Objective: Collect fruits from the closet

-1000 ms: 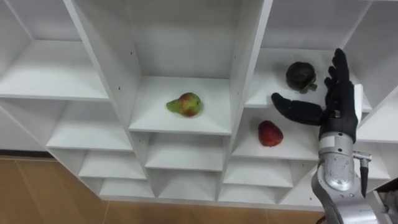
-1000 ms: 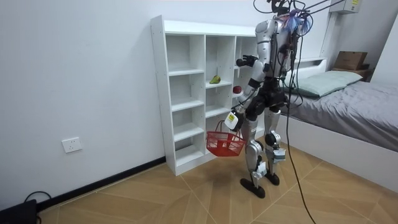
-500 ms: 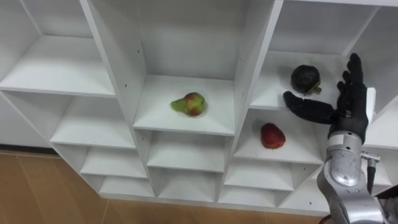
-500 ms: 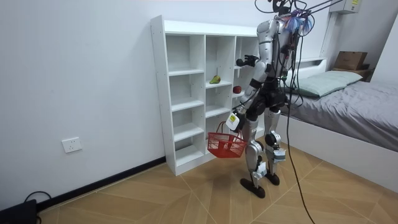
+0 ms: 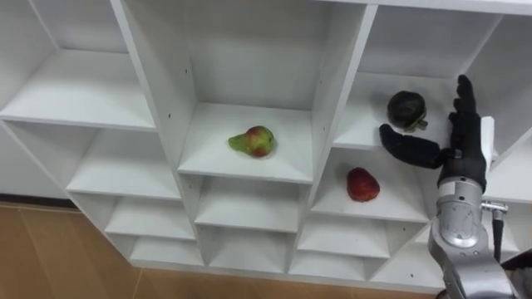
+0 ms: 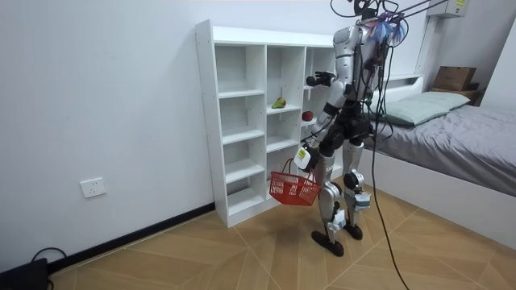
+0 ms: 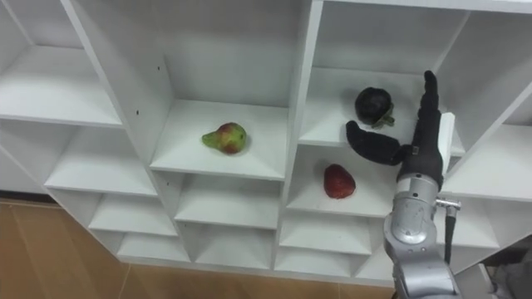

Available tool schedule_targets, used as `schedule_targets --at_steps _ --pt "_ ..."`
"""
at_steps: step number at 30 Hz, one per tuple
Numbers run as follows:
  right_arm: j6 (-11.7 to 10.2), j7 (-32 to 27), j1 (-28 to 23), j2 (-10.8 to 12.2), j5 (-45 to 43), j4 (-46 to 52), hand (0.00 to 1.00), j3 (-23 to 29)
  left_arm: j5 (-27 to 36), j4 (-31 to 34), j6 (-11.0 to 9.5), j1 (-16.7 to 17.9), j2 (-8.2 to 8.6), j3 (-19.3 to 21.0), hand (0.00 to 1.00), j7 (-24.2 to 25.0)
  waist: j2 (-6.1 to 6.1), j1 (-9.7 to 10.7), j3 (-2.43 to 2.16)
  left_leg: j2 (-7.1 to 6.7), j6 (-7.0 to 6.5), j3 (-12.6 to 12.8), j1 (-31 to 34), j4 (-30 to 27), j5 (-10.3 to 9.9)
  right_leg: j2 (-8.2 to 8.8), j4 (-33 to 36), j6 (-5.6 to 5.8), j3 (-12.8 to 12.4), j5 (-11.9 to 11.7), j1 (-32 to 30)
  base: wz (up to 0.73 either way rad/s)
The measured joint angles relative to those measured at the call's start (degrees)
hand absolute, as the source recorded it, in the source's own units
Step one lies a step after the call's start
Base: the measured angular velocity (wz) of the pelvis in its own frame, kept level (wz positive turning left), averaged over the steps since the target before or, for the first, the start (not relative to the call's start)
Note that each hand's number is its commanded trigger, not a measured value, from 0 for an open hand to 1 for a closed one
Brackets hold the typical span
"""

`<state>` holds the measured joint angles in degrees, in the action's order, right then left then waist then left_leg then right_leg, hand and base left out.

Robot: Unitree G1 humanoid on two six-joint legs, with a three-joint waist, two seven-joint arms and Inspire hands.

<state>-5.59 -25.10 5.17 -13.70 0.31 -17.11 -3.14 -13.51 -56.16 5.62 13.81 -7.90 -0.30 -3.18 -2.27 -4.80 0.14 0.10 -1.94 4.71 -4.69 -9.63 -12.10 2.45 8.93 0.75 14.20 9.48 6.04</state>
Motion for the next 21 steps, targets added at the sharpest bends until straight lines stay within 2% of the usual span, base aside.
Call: schedule_targets --at_steps 5,13,21 --pt "0.73 0.29 0.58 0.01 -0.96 -0.51 0.0 -0.08 -0.83 0.04 0.49 -0.23 -0.06 0.01 1.0 0.14 -0.31 -0.11 0.11 0.0 0.01 0.0 -0.01 -0.06 0.01 0.03 0.17 -0.03 0.06 -0.02 -0.04 0.0" --pt "0.75 2.49 0.69 0.0 -5.27 -0.46 0.0 -0.16 -1.84 0.05 0.51 -0.37 -0.63 0.02 1.0 2.19 -0.33 -0.06 0.18 0.03 0.01 -0.04 0.0 -0.08 0.01 0.02 0.15 -0.03 0.31 -0.02 -0.01 0.0" --pt "0.76 4.37 1.07 0.0 -5.61 -0.46 0.0 -0.09 -2.28 0.25 0.57 -0.5 -0.84 0.01 1.0 2.97 -0.38 0.07 0.36 0.03 0.01 -0.06 0.01 -0.08 0.01 0.04 0.14 -0.04 0.38 -0.02 -0.01 0.0"
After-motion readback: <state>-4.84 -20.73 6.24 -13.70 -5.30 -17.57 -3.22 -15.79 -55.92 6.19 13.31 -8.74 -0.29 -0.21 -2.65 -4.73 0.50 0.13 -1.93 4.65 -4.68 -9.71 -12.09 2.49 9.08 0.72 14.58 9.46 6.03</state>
